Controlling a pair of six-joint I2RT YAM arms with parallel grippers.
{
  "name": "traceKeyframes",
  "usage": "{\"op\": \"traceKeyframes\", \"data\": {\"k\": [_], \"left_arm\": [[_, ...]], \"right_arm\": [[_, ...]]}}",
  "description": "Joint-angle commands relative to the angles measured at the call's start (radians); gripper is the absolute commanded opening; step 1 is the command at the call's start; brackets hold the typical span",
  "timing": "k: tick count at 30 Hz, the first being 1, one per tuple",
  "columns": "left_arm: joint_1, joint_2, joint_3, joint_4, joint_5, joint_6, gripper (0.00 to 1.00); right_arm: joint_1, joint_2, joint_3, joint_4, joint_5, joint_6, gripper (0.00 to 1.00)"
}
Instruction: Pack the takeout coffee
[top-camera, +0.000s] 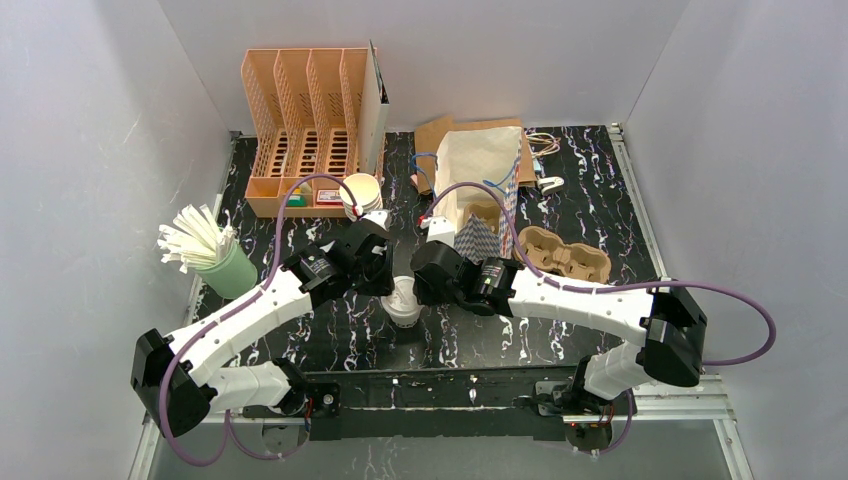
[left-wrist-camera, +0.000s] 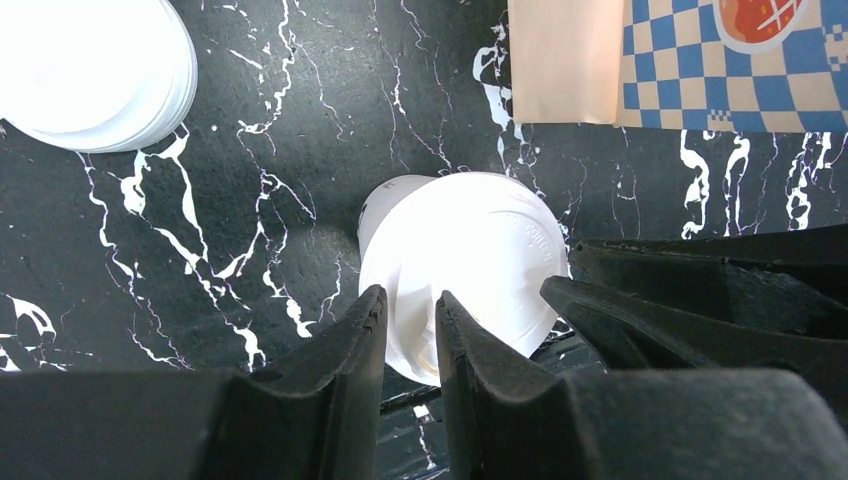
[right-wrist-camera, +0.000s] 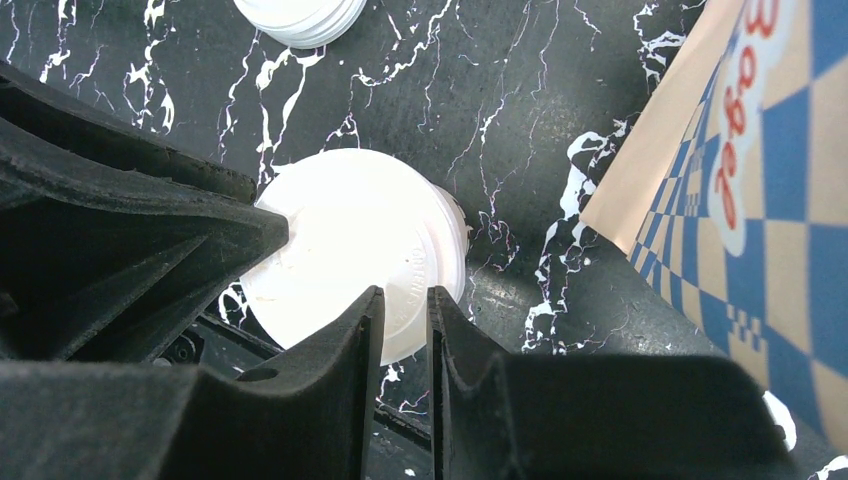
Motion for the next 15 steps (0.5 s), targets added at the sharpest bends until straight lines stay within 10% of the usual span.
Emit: {"op": "traceKeyframes", "data": {"k": [1, 15], "left_arm": [[0.005, 0.001, -0.004, 0.010, 0.003, 0.008, 0.23], [0.004, -0.001, -0.034, 0.013, 0.005, 0.007, 0.20]], "right_arm": [[0.000, -0.001, 0.043, -0.017, 0.020, 0.003, 0.31], [-0.008, 0.031, 0.040, -0.019, 0.001, 0.006, 0.31]]}}
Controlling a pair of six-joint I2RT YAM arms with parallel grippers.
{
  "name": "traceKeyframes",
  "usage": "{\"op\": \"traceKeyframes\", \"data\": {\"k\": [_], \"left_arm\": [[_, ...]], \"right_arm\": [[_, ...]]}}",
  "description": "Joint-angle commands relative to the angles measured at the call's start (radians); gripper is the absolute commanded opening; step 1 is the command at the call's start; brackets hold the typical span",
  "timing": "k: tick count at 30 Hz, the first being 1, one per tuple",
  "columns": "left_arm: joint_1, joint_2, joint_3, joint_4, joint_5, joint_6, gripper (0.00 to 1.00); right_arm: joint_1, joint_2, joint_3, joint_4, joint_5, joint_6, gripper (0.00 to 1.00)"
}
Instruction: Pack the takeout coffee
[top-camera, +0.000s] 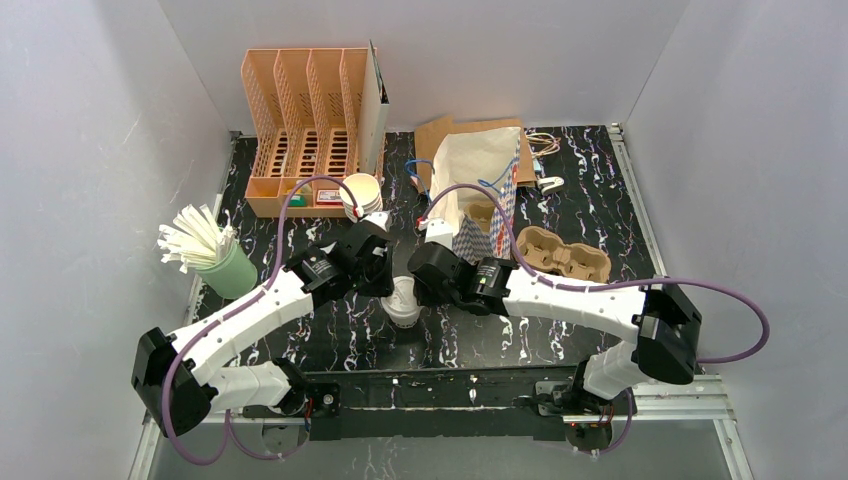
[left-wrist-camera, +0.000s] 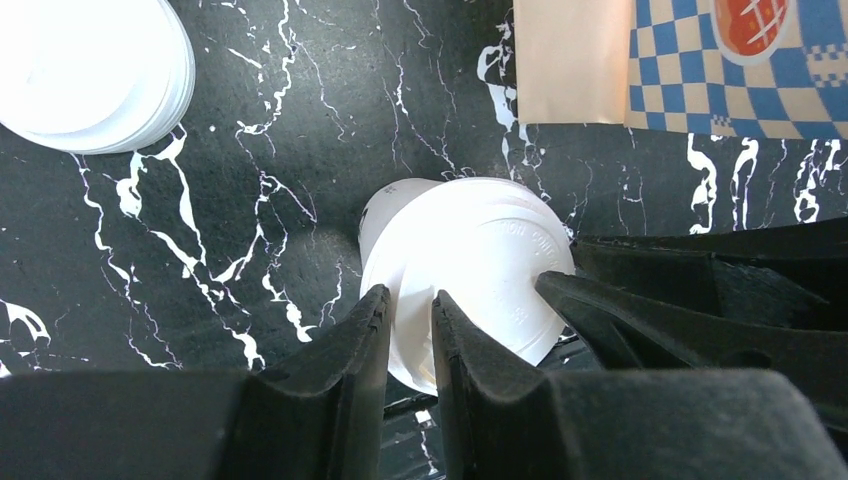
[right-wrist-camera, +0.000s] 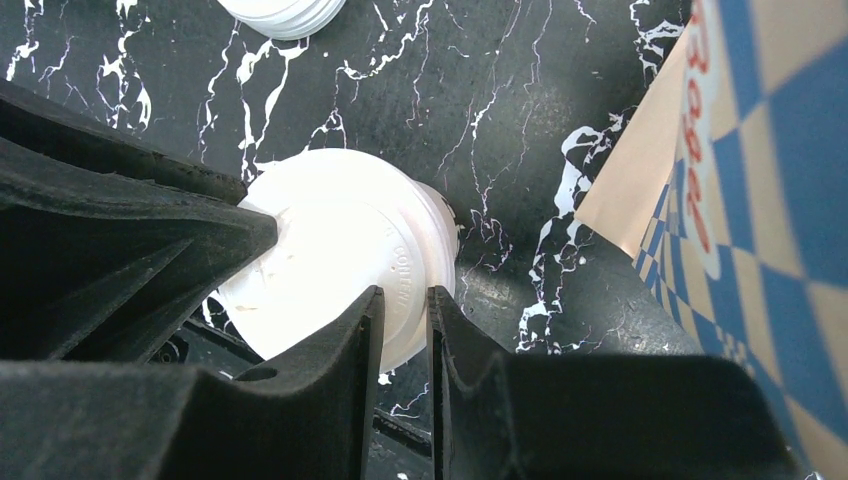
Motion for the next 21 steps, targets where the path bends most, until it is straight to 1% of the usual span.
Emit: {"op": "traceKeyframes", "data": {"k": [1, 14, 21], "left_arm": [[0.004, -0.008, -0.019, -0.011, 0.003, 0.006, 0.20], [0.008, -0.016, -0.071, 0.010, 0.012, 0.001, 0.18], [0.014, -0.014, -0.088, 0.018, 0.023, 0.002, 0.17]], "right_arm": [[-0.004, 0.006, 0.040, -0.019, -0.002, 0.006, 0.31], [-0.005, 0.039, 0.083, -0.055, -0.018, -0.002, 0.31], [-0.010, 0.080, 0.113, -0.093, -0.057, -0.002, 0.31]]}}
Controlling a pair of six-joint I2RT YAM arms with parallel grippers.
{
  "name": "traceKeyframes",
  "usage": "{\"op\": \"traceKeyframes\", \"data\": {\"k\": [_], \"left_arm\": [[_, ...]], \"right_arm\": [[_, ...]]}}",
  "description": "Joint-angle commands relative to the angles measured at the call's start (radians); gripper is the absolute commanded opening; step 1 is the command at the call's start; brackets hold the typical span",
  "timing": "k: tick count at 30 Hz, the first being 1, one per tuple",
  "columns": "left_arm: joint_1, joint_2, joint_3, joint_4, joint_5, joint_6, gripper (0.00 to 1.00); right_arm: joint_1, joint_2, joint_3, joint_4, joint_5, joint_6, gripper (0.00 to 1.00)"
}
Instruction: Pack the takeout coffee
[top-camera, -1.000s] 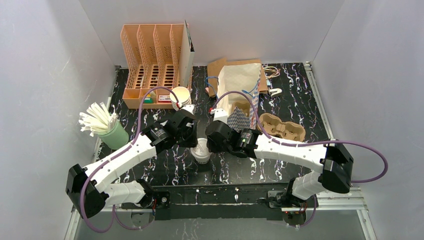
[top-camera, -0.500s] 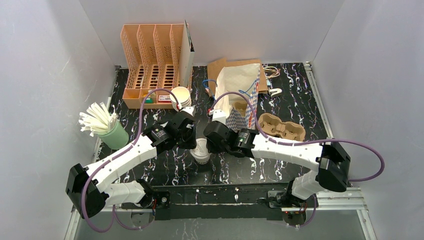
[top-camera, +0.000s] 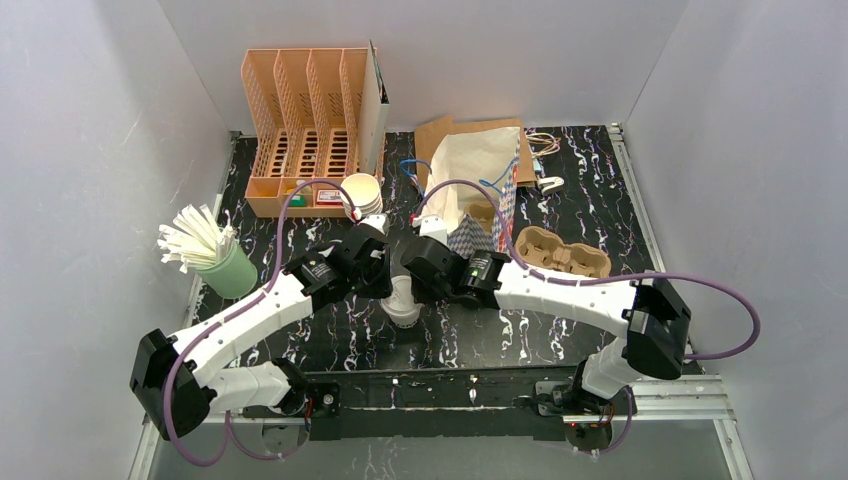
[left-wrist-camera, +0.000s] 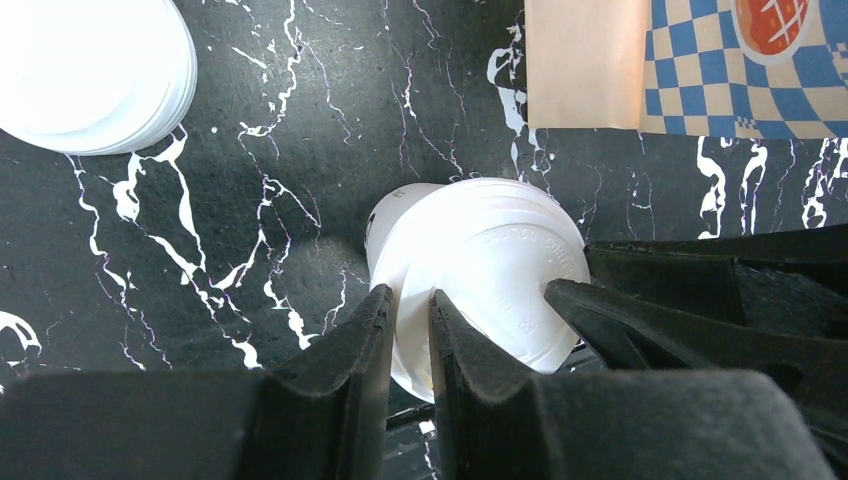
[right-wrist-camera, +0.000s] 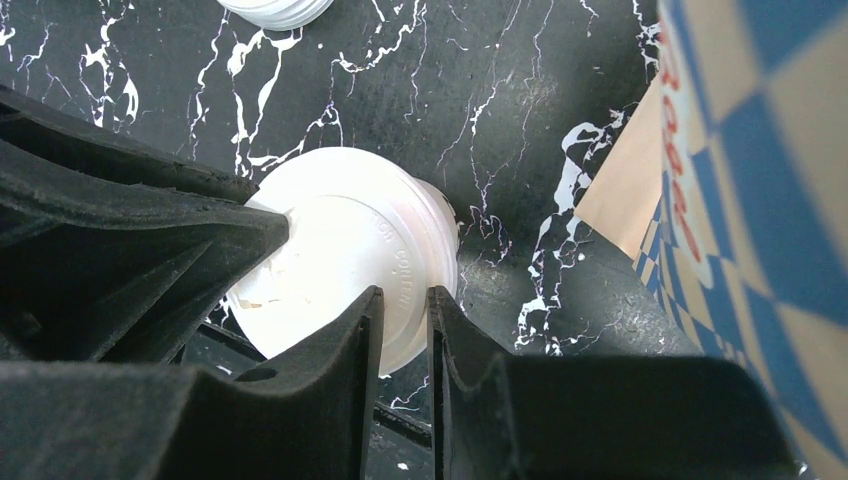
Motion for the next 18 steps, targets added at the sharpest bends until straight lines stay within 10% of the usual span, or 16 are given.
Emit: {"op": "traceKeyframes", "data": {"k": [1, 18], "left_arm": [[0.007, -0.004, -0.037, -0.029, 0.019, 0.003, 0.17], [0.010, 0.004, -0.037, -0.019, 0.043, 0.006, 0.17]], "right_arm": [[-0.003, 0.030, 0.040, -0.027, -0.036, 0.004, 0.31], [-0.023, 0.046, -0.001, -0.052, -0.113, 0.026, 0.30]]}}
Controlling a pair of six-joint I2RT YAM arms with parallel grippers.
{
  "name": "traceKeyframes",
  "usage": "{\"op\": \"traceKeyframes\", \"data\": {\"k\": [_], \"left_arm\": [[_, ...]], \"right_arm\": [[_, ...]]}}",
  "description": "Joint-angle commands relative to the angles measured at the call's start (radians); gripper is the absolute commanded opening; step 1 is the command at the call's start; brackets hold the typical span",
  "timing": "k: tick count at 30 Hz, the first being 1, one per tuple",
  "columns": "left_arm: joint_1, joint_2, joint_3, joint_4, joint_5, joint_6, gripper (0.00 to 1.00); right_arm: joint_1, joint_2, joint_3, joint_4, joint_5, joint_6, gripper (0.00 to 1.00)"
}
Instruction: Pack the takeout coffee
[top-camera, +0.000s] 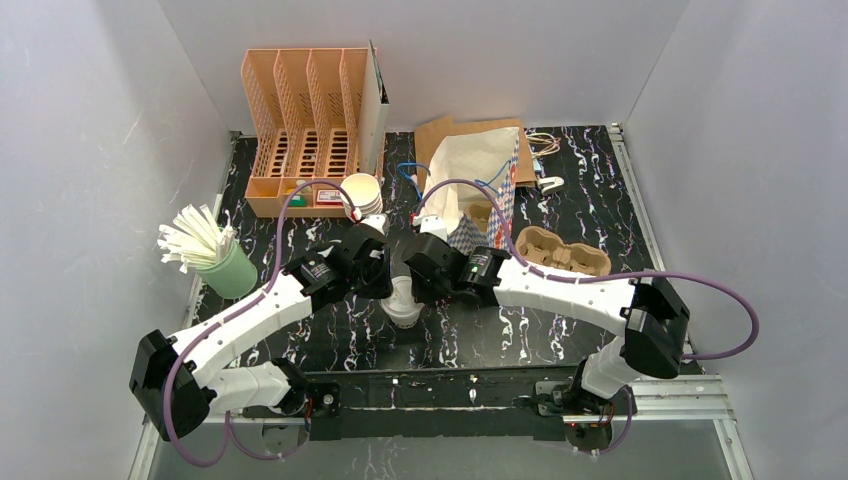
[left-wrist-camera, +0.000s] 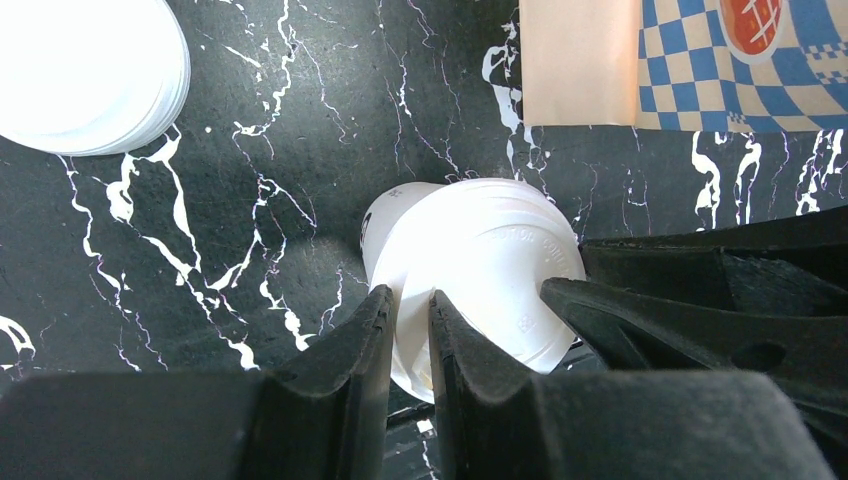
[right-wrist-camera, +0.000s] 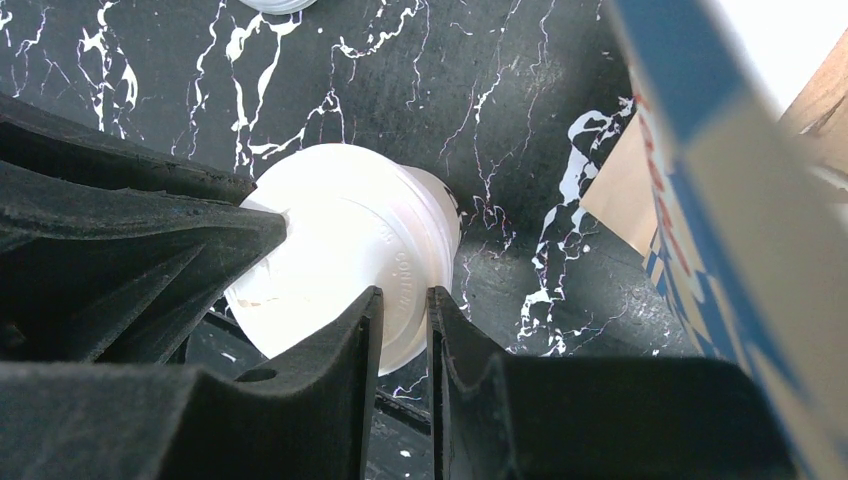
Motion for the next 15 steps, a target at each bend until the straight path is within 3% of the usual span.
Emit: {"op": "traceKeyframes", "data": {"k": [1, 15], "left_arm": [[0.005, 0.010, -0.033, -0.027, 0.026, 0.004, 0.17], [0.004, 0.017, -0.083, -0.012, 0.052, -0.010, 0.18]], "right_arm": [[-0.002, 0.035, -0.020, -0.028, -0.065, 0.027, 0.30], [-0.028, 0.090, -0.035, -0.094, -0.135, 0.062, 0.29]]}}
